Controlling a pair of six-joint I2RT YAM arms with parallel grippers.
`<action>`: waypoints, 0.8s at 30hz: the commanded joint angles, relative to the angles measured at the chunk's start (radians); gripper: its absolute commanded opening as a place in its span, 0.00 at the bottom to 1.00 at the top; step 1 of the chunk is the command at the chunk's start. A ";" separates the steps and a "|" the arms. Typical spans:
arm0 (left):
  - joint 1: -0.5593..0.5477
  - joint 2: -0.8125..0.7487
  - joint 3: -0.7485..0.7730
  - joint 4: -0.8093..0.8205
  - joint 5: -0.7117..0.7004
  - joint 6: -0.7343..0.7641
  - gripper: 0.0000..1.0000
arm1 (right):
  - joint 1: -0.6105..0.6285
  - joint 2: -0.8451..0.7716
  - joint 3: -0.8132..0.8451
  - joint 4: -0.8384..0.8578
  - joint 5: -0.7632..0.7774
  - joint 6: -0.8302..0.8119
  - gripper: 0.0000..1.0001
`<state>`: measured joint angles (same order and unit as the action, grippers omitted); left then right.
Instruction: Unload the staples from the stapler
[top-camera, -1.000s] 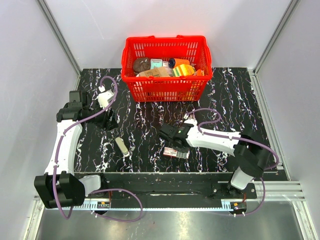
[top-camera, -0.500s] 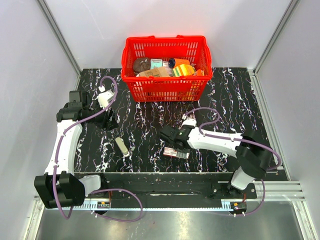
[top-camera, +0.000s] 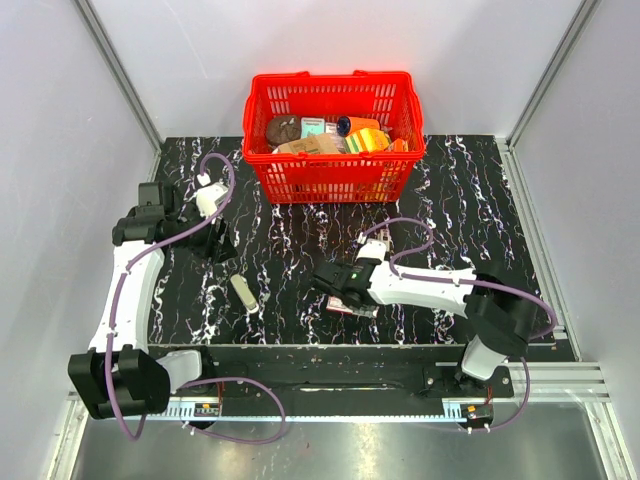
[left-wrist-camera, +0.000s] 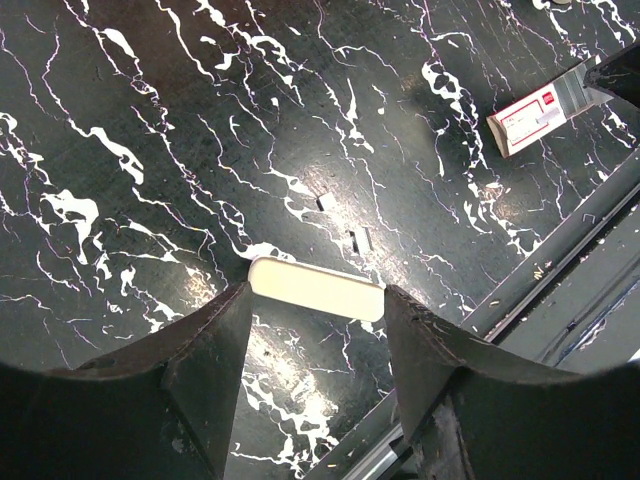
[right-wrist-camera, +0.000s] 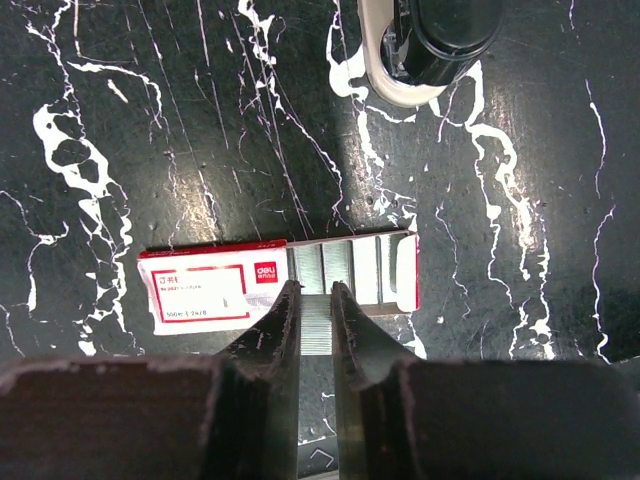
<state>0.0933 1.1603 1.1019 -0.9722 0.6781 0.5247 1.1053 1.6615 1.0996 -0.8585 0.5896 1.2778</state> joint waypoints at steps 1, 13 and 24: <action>0.008 -0.040 -0.010 0.003 0.043 0.011 0.60 | 0.018 0.018 0.005 0.004 0.085 0.045 0.00; 0.008 -0.067 -0.019 -0.006 0.026 0.014 0.60 | 0.036 0.038 -0.050 0.096 0.101 0.026 0.00; 0.008 -0.079 -0.031 -0.008 0.015 0.017 0.60 | 0.042 0.038 -0.090 0.130 0.104 0.032 0.00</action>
<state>0.0940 1.0985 1.0782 -0.9901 0.6807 0.5262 1.1381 1.7050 1.0183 -0.7444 0.6384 1.2850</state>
